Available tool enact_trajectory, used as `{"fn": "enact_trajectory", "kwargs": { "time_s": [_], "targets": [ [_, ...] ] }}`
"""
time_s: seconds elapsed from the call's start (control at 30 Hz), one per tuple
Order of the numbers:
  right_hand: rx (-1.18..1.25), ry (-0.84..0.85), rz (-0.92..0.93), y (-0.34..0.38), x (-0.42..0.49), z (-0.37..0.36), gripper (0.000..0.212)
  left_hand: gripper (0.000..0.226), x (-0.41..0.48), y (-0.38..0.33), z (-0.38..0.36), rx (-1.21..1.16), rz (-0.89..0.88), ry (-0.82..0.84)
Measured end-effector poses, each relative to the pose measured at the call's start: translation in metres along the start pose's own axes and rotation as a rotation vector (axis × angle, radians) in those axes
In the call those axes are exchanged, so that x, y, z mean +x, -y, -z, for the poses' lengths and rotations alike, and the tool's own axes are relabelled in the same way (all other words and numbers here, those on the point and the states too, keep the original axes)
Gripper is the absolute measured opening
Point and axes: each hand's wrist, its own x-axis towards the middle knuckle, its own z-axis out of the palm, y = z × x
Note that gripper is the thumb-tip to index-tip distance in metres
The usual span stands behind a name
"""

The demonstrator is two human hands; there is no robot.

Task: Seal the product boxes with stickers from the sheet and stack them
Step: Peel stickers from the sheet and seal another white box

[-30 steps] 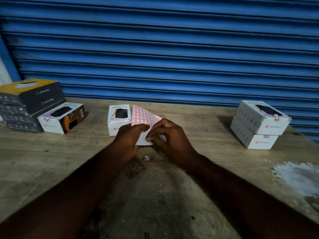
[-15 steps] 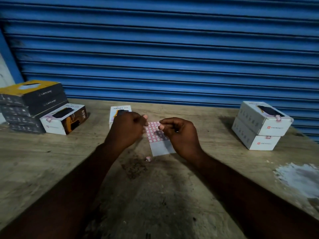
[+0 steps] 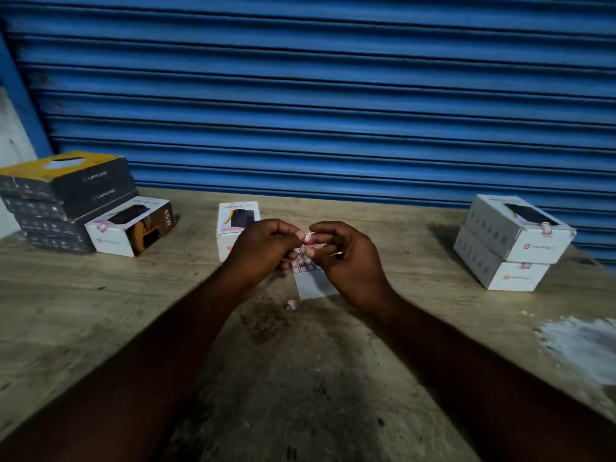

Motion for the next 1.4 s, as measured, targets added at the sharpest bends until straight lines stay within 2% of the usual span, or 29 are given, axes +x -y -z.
{"fn": "enact_trajectory", "kwargs": {
  "time_s": [0.13, 0.2, 0.37, 0.67, 0.8, 0.9, 0.97, 1.03, 1.1, 1.2, 1.27, 1.4],
  "targets": [
    [-0.090, -0.052, 0.021, -0.004, 0.001, 0.002, 0.012, 0.010, 0.003, 0.006, 0.002, 0.301, -0.317, -0.059],
    [-0.174, -0.047, 0.047, -0.006, 0.002, 0.005, 0.010, 0.007, 0.004, 0.008, 0.001, 0.340, -0.388, -0.045],
    [-0.175, -0.078, 0.048, -0.004, 0.004, 0.008, 0.009, 0.016, 0.004, 0.008, 0.003, 0.440, -0.425, -0.006],
    [-0.230, -0.049, 0.058, -0.011, 0.006, 0.008, 0.015, 0.012, 0.001, 0.006, 0.001, 0.500, -0.430, -0.015],
    [-0.208, -0.014, -0.009, -0.011, 0.010, 0.007, 0.019, 0.016, 0.002, 0.001, 0.008, 0.578, -0.470, -0.135],
    [0.011, -0.006, -0.126, -0.008, 0.011, 0.007, 0.015, 0.015, 0.002, -0.008, 0.025, 0.593, -0.501, -0.346],
    [0.150, 0.000, -0.229, -0.004, 0.009, 0.007, 0.012, 0.017, 0.009, -0.008, 0.042, 0.587, -0.448, -0.492],
    [0.228, 0.008, -0.298, -0.002, 0.007, 0.007, 0.012, 0.032, 0.018, -0.003, 0.060, 0.603, -0.268, -0.553],
    [0.226, 0.016, -0.302, -0.002, 0.008, 0.004, 0.010, 0.044, 0.026, 0.002, 0.071, 0.477, -0.055, -0.511],
    [0.150, 0.043, -0.250, 0.002, 0.017, -0.010, 0.007, 0.045, 0.028, 0.009, 0.074, 0.245, 0.161, -0.410],
    [0.193, 0.059, -0.260, 0.010, 0.027, -0.026, 0.009, 0.051, 0.031, 0.017, 0.077, 0.205, 0.188, -0.385],
    [0.267, 0.150, -0.340, 0.016, 0.040, -0.058, 0.018, 0.082, 0.054, 0.048, 0.084, 0.204, 0.225, -0.384]
  ]
}}
